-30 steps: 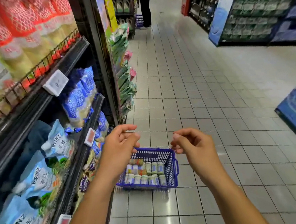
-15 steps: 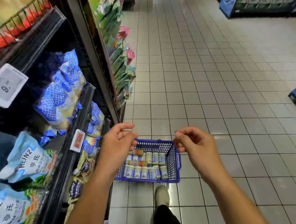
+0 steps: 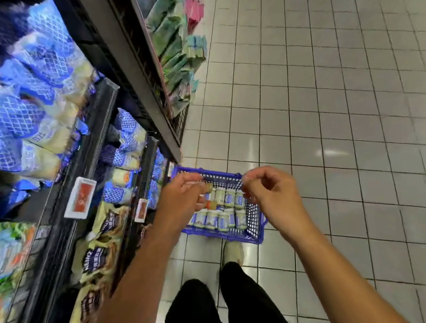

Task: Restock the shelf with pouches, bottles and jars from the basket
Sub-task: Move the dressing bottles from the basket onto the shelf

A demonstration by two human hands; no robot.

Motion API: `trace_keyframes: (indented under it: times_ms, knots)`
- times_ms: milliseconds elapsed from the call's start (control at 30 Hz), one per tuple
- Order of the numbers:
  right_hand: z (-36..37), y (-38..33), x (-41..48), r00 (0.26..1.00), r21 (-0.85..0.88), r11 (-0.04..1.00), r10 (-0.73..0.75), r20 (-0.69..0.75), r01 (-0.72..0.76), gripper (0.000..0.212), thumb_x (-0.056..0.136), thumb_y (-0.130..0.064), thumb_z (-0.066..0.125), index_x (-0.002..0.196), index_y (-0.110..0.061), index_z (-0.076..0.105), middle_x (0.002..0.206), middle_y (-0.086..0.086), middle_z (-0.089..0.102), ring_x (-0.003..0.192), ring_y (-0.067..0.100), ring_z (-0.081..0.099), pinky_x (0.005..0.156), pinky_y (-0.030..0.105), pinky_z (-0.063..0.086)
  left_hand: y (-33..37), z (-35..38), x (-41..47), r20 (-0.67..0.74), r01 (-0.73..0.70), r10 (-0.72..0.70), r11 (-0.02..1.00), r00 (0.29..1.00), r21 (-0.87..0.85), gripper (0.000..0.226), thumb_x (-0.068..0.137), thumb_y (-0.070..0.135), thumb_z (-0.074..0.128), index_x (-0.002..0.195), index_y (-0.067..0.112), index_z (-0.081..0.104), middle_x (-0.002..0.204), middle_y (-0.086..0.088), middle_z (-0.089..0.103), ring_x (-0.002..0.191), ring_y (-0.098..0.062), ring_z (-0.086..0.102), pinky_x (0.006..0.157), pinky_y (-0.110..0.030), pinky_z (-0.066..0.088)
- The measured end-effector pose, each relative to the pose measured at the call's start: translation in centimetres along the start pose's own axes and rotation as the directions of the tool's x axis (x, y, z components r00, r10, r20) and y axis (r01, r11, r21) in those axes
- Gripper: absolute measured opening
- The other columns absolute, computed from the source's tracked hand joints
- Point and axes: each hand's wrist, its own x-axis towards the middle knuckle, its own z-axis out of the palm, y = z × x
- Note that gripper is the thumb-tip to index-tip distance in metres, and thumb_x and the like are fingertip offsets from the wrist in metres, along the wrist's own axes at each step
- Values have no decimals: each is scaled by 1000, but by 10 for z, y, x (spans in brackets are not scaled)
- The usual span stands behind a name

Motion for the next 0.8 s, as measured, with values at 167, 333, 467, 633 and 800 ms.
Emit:
trace_keyframes:
  times_ms: [167, 333, 467, 633, 800]
  knots:
    - [8, 26, 36, 996, -65, 995, 82, 38, -79, 18, 95, -10, 61, 85, -21, 72, 82, 1, 74, 74, 9, 69, 65, 25, 57, -21, 9, 34, -7, 116, -116, 993, 993, 1, 21, 73, 31, 67, 93, 25, 68, 68, 6, 73, 58, -6, 67, 55, -23, 54]
    - [21, 66, 74, 985, -141, 978, 162, 59, -152, 15, 96, -13, 61, 87, -21, 70, 89, 0, 74, 84, 13, 71, 66, 21, 59, -64, 10, 84, -17, 214, -214, 977, 977, 6, 11, 94, 13, 60, 97, 22, 66, 63, 7, 70, 54, -6, 61, 55, -24, 53]
    - [36, 110, 113, 975, -176, 963, 217, 54, -204, 11, 96, -12, 62, 89, -17, 69, 86, 4, 73, 71, 6, 67, 63, 18, 57, -112, 10, 120, -23, 327, -328, 945, 944, -30, 11, 94, 10, 62, 90, 20, 62, 56, 6, 65, 46, -7, 56, 48, -23, 49]
    - [59, 184, 167, 961, -237, 940, 269, 69, -246, 12, 95, -11, 60, 91, -6, 70, 84, 10, 72, 68, 9, 64, 65, 23, 55, -184, 10, 169, 37, 415, -413, 903, 910, -109, 16, 97, 11, 58, 83, 18, 59, 54, 4, 60, 42, -7, 51, 43, -19, 43]
    - [87, 271, 221, 950, -333, 914, 288, 124, -233, 10, 94, -5, 60, 89, -1, 68, 90, 23, 71, 68, 13, 61, 67, 31, 55, -261, 17, 234, 38, 508, -508, 848, 860, -150, 16, 101, 11, 52, 87, 17, 56, 52, 1, 58, 37, -7, 52, 39, -16, 44]
